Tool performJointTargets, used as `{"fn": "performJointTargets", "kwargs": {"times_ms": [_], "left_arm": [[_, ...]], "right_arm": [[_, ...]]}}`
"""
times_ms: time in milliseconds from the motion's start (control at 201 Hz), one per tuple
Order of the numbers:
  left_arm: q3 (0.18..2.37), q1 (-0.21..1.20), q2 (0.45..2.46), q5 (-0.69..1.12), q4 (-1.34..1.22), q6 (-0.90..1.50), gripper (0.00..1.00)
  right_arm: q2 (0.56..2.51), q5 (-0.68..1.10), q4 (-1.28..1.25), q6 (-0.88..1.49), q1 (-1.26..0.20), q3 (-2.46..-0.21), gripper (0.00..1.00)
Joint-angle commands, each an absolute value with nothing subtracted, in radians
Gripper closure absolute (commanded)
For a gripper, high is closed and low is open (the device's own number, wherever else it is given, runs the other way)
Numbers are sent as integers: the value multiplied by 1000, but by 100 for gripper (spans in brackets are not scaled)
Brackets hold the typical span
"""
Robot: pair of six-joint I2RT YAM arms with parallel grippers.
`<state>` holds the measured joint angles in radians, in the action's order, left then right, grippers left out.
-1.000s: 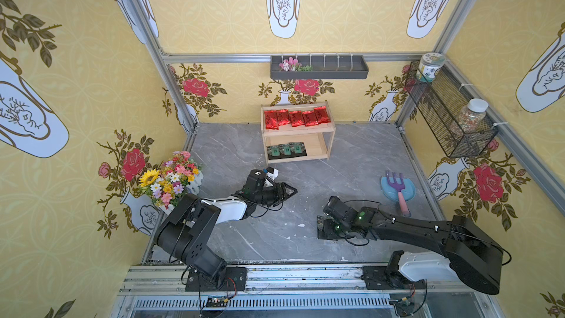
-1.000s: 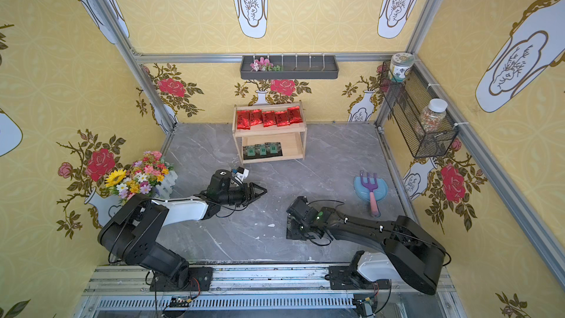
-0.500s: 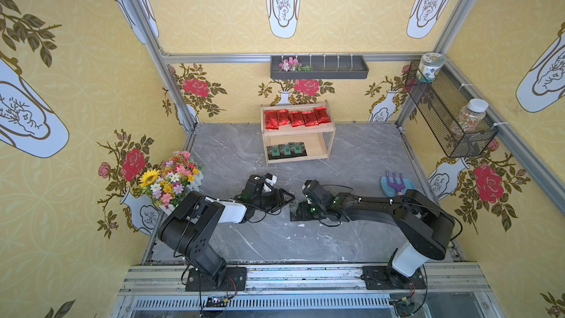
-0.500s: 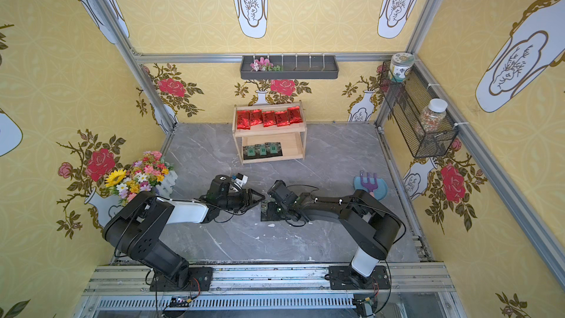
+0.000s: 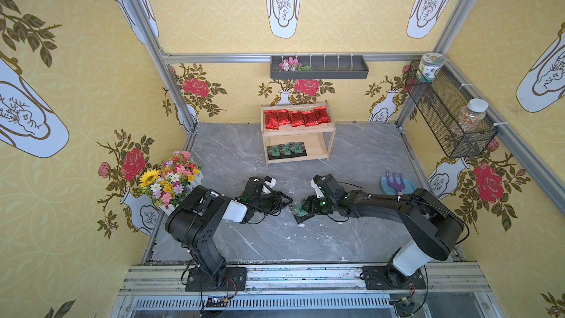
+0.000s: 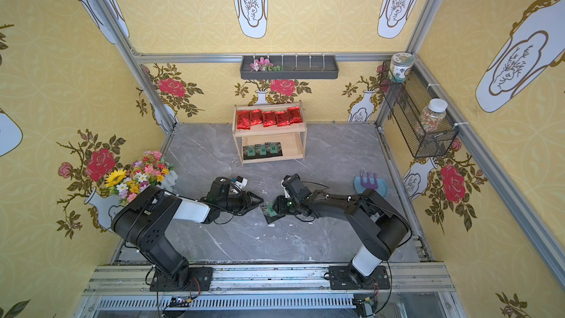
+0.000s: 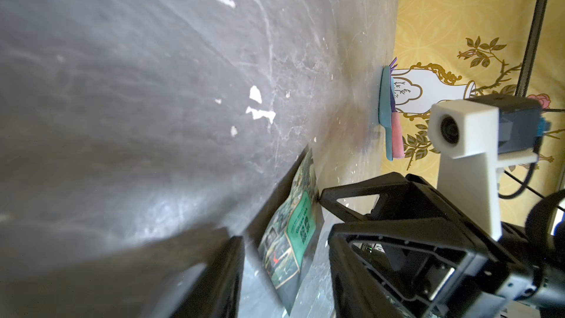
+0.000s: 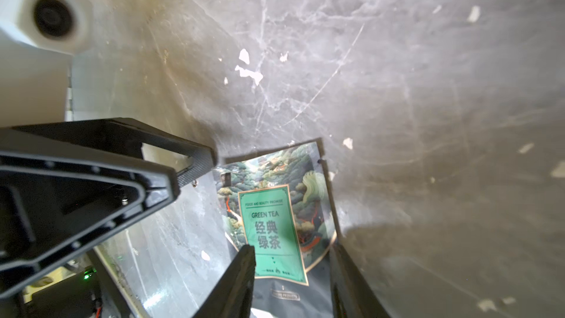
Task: Place the tea bags on the shelf by color
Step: Move the tea bag to the center of the board, then pick up the tea bag from the center of the board.
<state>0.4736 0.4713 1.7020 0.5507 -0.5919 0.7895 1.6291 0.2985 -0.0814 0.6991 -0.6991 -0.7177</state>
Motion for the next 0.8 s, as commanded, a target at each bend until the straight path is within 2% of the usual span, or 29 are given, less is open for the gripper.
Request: {"fn": "performJointTargets", "kwargs": {"times_ms": [0,428,792], "left_arm": [[466,471,1712,572,-629,795,50],[459,474,1743,594,-665,816,55],[476,477,1766,615,-682,816,72]], "right_arm": [[1620,353,-171,679,-671,-704,58],[1678,385,-248,681,-643,-659,61],[1711,405,-303,709,-642,-655,61]]}}
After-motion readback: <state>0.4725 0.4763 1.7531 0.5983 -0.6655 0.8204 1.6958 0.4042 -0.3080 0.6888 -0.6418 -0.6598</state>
